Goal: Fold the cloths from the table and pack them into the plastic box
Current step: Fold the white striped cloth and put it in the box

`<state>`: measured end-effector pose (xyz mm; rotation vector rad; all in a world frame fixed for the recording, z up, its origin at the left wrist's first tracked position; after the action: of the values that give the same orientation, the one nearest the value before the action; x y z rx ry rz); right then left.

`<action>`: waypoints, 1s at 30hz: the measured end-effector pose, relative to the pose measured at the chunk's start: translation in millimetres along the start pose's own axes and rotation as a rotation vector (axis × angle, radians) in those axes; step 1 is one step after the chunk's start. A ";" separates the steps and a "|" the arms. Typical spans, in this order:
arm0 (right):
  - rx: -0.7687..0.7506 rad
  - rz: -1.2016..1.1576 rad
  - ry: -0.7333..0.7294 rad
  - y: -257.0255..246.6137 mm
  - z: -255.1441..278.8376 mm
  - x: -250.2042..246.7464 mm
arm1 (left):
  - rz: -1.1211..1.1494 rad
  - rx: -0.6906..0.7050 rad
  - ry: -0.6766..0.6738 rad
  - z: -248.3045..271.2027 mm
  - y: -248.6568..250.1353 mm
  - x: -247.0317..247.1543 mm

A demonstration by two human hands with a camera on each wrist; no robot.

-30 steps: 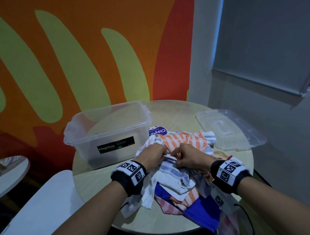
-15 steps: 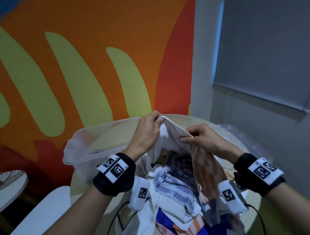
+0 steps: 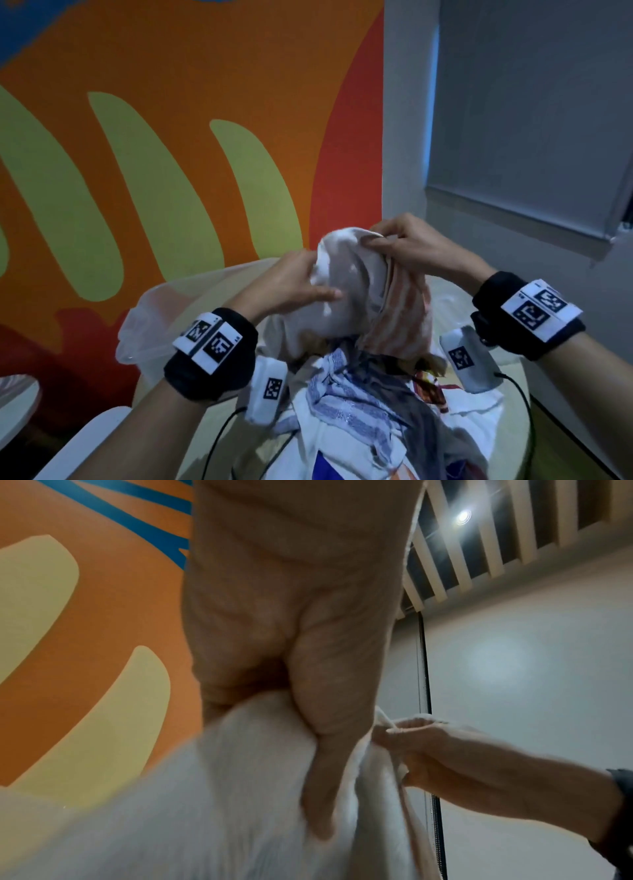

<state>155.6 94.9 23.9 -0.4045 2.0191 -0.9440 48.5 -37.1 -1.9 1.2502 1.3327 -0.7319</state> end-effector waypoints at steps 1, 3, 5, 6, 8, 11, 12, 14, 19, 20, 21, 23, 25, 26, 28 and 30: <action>-0.025 0.006 0.025 -4.9 -0.8 -6.7 | -0.063 0.014 -0.041 -0.4 1.4 6.3; -0.064 -0.087 0.155 -10.2 -2.4 -38.7 | -0.202 -0.027 -0.104 -0.3 -10.2 12.5; -0.051 -0.164 0.334 -5.6 -1.5 -75.5 | -0.264 -0.067 -0.110 -1.8 -26.4 11.2; -0.039 -0.198 0.407 -0.9 -0.8 -87.4 | -0.257 -0.082 -0.102 -4.5 -36.0 9.8; 0.005 -0.247 0.442 9.8 -0.8 -87.3 | -0.199 -0.128 -0.056 -7.6 -54.2 3.2; 0.109 -0.224 0.364 30.6 0.5 -60.2 | 0.185 -0.237 0.140 -9.8 -74.9 -19.4; 0.130 -0.237 0.349 35.4 1.9 -55.0 | 0.376 -0.252 0.213 -8.7 -75.9 -28.1; 0.148 -0.343 0.359 37.9 3.4 -53.1 | 0.629 -0.225 0.340 -7.3 -67.3 -52.9; 0.086 -0.687 0.329 0.9 2.3 -60.1 | 0.665 -0.035 0.321 -25.9 -13.9 -101.2; 0.071 -0.721 0.293 -9.7 0.9 -58.3 | 0.542 -0.034 0.290 -29.4 -4.6 -99.6; 0.065 -0.744 0.262 -18.6 -0.2 -56.2 | 0.374 -0.041 0.280 -30.5 3.8 -96.5; 0.063 -0.777 0.215 -35.8 0.5 -51.3 | 0.105 -0.011 0.280 -26.9 23.6 -86.0; 0.038 -0.737 0.159 -53.6 4.4 -47.4 | 0.095 0.107 0.214 -23.5 48.2 -68.8; 0.019 -0.675 0.109 -62.6 6.9 -43.5 | 0.153 0.170 0.156 -22.4 60.5 -58.2; -0.032 -0.569 0.033 -77.5 9.8 -36.8 | 0.282 0.257 0.094 -26.0 76.5 -43.3; -0.073 -0.556 0.075 -81.8 9.8 -38.8 | 0.321 0.244 0.099 -35.0 77.9 -38.5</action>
<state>181.5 58.7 103.4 -1.0198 2.0493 -1.2293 104.6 5.3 59.9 1.6682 1.1059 -0.6218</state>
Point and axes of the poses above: each hand's wrist, its own z-axis away from the middle knuckle, its own x-axis out of the palm, y = z × x, the point moved 10 cm from there along -z, towards the middle knuckle, and after that the axes turned 11 degrees about -z, right-handed, at the moved point
